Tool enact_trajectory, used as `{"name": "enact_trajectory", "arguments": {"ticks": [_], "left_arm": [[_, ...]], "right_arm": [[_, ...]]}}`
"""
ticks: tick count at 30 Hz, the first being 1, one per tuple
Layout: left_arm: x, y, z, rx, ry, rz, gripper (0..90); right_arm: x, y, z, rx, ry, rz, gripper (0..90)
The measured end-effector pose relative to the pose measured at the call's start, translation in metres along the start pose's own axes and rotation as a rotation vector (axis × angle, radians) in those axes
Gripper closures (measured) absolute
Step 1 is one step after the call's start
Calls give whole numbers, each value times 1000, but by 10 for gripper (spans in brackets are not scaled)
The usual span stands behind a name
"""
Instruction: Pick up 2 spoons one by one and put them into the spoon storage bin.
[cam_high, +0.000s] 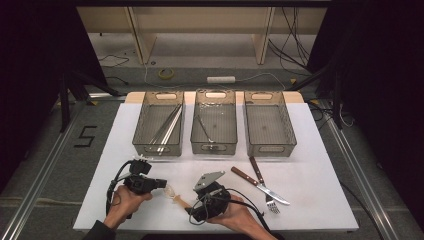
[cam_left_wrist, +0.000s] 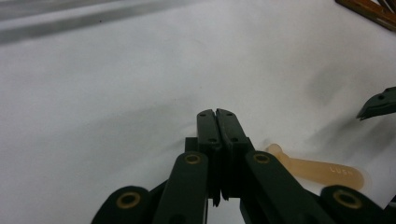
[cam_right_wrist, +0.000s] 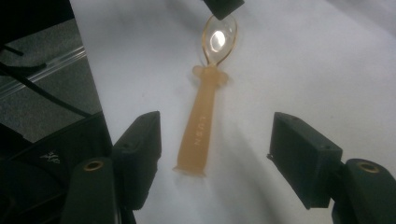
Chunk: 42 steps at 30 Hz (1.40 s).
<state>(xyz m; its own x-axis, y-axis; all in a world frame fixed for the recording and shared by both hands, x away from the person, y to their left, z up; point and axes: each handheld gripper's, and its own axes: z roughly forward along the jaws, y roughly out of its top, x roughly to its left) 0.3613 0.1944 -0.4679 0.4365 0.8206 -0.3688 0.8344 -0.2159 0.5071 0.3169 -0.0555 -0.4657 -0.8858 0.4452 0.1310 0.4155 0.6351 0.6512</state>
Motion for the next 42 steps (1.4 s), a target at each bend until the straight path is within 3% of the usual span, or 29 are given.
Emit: {"name": "enact_trajectory", "arguments": {"ticks": [17,25,32,35,36,38,42], "left_arm": [[-5,1,-4,-15,-9,7,888],[-6,1,-6,-21,-17,0,889],[-7,1,-8,-33,-34,-9,885],[-8,1,-12,-61,-58,-12,869],[-9,1,-13,-73,-66,-11,854],[-11,1,-16,-96,-95,-16,719],[-17,1,-22,-155,-95,11,554]], "right_arm": [[8,0,21,46,-12,-27,574],[12,0,24,66,-47,-34,706],[11,1,22,69,-77,-39,743],[7,1,18,68,-79,-14,750],[6,2,17,68,-72,-1,752],[2,2,15,66,-58,21,754],[-3,3,8,58,-64,12,756]]}}
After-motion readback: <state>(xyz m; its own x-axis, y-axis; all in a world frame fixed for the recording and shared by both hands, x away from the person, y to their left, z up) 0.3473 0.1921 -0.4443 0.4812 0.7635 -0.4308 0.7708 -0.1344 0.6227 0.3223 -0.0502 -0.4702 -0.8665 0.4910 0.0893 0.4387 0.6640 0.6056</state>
